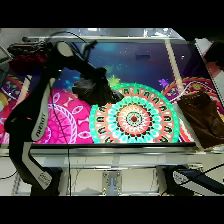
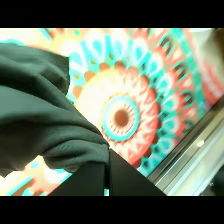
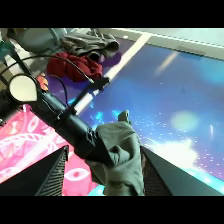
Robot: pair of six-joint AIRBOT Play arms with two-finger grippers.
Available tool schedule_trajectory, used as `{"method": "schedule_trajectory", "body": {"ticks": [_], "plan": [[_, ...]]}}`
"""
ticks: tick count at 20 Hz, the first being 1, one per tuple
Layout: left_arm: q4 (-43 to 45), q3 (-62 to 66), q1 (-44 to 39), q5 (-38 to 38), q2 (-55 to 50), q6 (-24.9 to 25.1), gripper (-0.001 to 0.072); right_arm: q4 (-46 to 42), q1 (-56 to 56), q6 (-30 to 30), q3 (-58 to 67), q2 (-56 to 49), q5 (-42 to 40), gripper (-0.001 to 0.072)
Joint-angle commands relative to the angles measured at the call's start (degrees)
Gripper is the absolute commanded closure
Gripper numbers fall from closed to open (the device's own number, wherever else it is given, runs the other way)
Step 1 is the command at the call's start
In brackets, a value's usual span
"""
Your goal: Fold the shirts.
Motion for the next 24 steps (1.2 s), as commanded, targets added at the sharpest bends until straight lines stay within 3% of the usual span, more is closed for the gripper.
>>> {"method": "schedule_trajectory", "body": {"ticks": [1, 3, 4, 8, 10, 12, 17, 20, 24], "plan": [[8.5, 0.2, -8.5, 1.8, -1.5, -4.0, 0.0354, -5.6, 0.0, 0.0, 2.5, 0.4, 3.7, 0.0203], [9.0, 1.9, -7.6, 5.2, -0.2, -2.6, 0.0043, -10.4, 0.0, 0.0, 2.5, 0.4, 4.0, 0.0203], [10.4, 2.5, -5.8, 7.2, 1.4, -2.8, 0.0022, -13.5, 0.0, 0.0, 2.5, 0.3, 4.3, 0.0203], [24.0, 2.4, 6.2, 11.6, 9.6, -9.0, 0.0024, -27.0, 0.0, 0.3, -0.5, 0.3, 6.2, 0.0203], [27.3, 0.7, 13.1, 11.1, 11.3, -16.5, 0.0024, -28.0, 0.0, 2.2, -4.7, -0.6, 5.9, 0.0203], [25.9, -2.9, 19.0, 8.6, 10.5, -21.5, 0.0025, -23.8, 0.0, 2.8, -11.1, -2.9, 5.1, 0.0203], [6.8, -11.8, 25.7, 7.8, 3.9, -21.4, 0.0025, -5.0, 0.3, 1.3, -29.9, -12.0, -2.1, 0.0202], [2.6, -12.1, 25.5, 5.3, -1.2, -21.4, 0.0025, -4.5, 1.9, 1.0, -32.6, -16.7, -3.2, 0.0203], [5.5, -15.1, 24.7, 6.7, -2.1, -23.8, 0.0027, -4.5, 3.9, 0.0, -32.2, -17.5, -9.0, 0.0203]]}}
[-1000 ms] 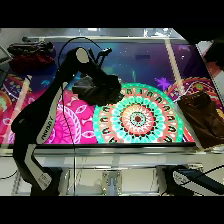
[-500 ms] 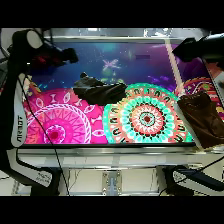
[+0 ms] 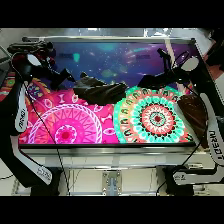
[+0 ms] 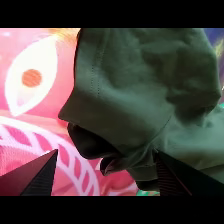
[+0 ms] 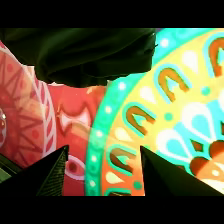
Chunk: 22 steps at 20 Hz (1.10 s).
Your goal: Fold the shirts.
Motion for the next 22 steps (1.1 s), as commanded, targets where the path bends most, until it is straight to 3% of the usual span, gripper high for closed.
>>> {"method": "schedule_trajectory", "body": {"ticks": [1, 5, 10, 11, 13, 15, 16, 19, 22], "plan": [[-0.7, -2.3, 0.1, 0.7, -1.3, -2.1, 0.0027, 1.5, 1.4, -0.7, -0.8, -1.4, -5.4, 0.0202], [-0.6, -7.0, -0.8, 2.9, 0.0, -4.1, 0.0029, 1.5, 1.6, -0.7, -0.7, -1.4, -6.4, 0.0202], [0.1, -27.3, -0.3, 16.4, 12.7, -2.6, 0.0039, 1.5, 1.6, -2.2, -0.7, -1.4, -6.4, 0.0202], [-0.8, -32.0, -0.3, 20.5, 16.4, -2.6, 0.0098, 1.5, 1.6, -2.2, -0.7, -1.4, -6.4, 0.0203], [-8.8, -42.8, -0.4, 37.1, 25.2, -3.2, 0.0107, 1.5, 1.6, -2.2, -0.7, -1.4, -6.4, 0.0202], [-22.5, -53.2, -0.7, 59.4, 31.7, -3.3, 0.0107, 1.5, 1.6, -2.8, -0.7, -1.4, -6.5, 0.0202], [-31.5, -56.9, -0.7, 62.3, 32.7, -3.1, 0.0107, 1.5, 1.6, -3.7, -0.7, -1.4, -6.7, 0.0203], [-34.8, -59.6, -0.8, 56.9, 29.1, 2.6, 0.0107, 1.5, 1.6, -3.7, -0.7, -1.4, -7.6, 0.0203], [-40.2, -56.2, -2.4, 56.5, 24.5, 8.9, 0.0108, 1.5, 1.6, -3.7, -0.7, -1.4, -7.6, 0.0202]]}}
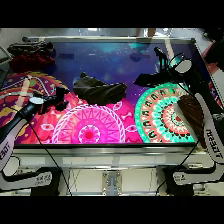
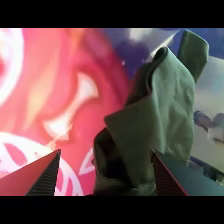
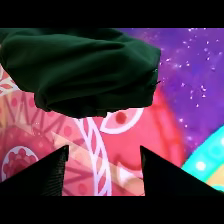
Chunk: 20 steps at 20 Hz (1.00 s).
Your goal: Fold the shirts.
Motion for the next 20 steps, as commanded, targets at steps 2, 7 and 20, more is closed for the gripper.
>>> {"method": "schedule_trajectory", "body": {"ticks": [2, 7, 20], "plan": [[-7.7, 4.0, -1.9, 1.6, -5.2, 9.4, 0.0108, 0.0, 0.0, -0.2, 0.0, 0.0, -0.3, 0.0202], [-7.7, 9.9, -2.9, -1.9, -10.5, 9.5, 0.0178, 0.0, 0.0, -0.2, 0.0, 0.0, -0.3, 0.0203], [-12.0, 12.0, -3.5, 0.7, -14.1, 9.5, 0.0509, 0.0, 0.0, -0.2, 0.0, 0.0, -0.3, 0.0203]]}}
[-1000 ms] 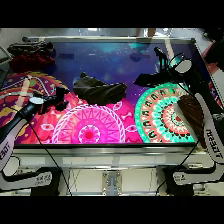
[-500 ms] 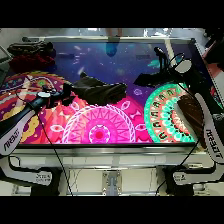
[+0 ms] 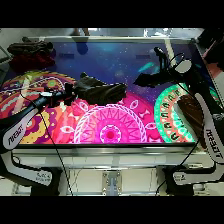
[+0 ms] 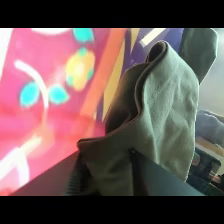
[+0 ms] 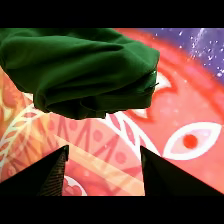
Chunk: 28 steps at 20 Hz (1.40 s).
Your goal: Fold the shirts.
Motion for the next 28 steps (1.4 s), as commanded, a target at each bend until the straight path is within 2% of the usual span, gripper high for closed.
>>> {"method": "schedule_trajectory", "body": {"ticks": [1, 4, 8, 11, 13, 16, 19, 20, 21, 22, 23, 25, 28], "plan": [[-0.7, 1.7, -0.2, 0.7, -0.8, 0.3, 0.0688, 0.0, 0.0, 0.0, 0.0, 0.0, 0.0, 0.0203], [-0.7, 3.5, 0.0, 0.6, -0.7, 2.6, 0.0696, -0.3, 0.0, 0.1, -0.5, -0.3, -0.7, 0.0203], [-0.6, 5.7, 0.9, 0.3, 0.2, 3.1, 0.0696, 2.4, 1.5, 2.5, -6.3, -3.5, -9.6, 0.0203], [-0.6, 5.7, 1.2, -0.1, 1.7, 5.4, 0.0696, 10.6, 5.5, -3.1, -6.6, -9.8, -17.8, 0.0203], [-0.6, 5.7, 1.2, -1.0, 2.5, 5.7, 0.0696, 14.1, 7.6, -4.6, -5.3, -13.6, -23.2, 0.0203], [-0.4, 5.7, 1.2, -1.2, 3.0, 5.8, 0.0695, 15.8, 8.6, -5.4, -1.5, -18.4, -24.0, 0.0203], [-0.5, 5.7, 1.2, -1.2, 3.0, 9.8, 0.0695, 17.9, 8.6, -5.7, 3.2, -22.1, -23.9, 0.0214], [-0.5, 5.7, 1.2, -1.1, 3.0, 9.8, 0.0696, 18.6, 8.6, -5.7, 4.4, -23.1, -23.4, 0.0307], [-0.5, 5.7, 1.2, -1.1, 3.0, 10.2, 0.0696, 19.6, 8.6, -5.7, 5.0, -23.9, -23.2, 0.0477], [-0.5, 5.7, 1.2, -1.2, 3.2, 11.3, 0.0696, 19.8, 8.6, -5.7, 5.1, -24.1, -23.2, 0.0693], [-0.5, 5.7, 1.4, -1.2, 3.6, 12.7, 0.0696, 19.9, 8.6, -5.7, 5.2, -24.0, -21.7, 0.07], [-0.5, 5.8, 2.6, -1.2, 6.3, 16.5, 0.0696, 18.3, 7.6, -5.8, 7.7, -23.1, -13.9, 0.0701], [-0.4, 5.8, 7.0, -3.5, 16.0, 24.8, 0.0696, 10.6, 5.3, -5.7, 14.0, -16.8, -0.8, 0.0702]]}}
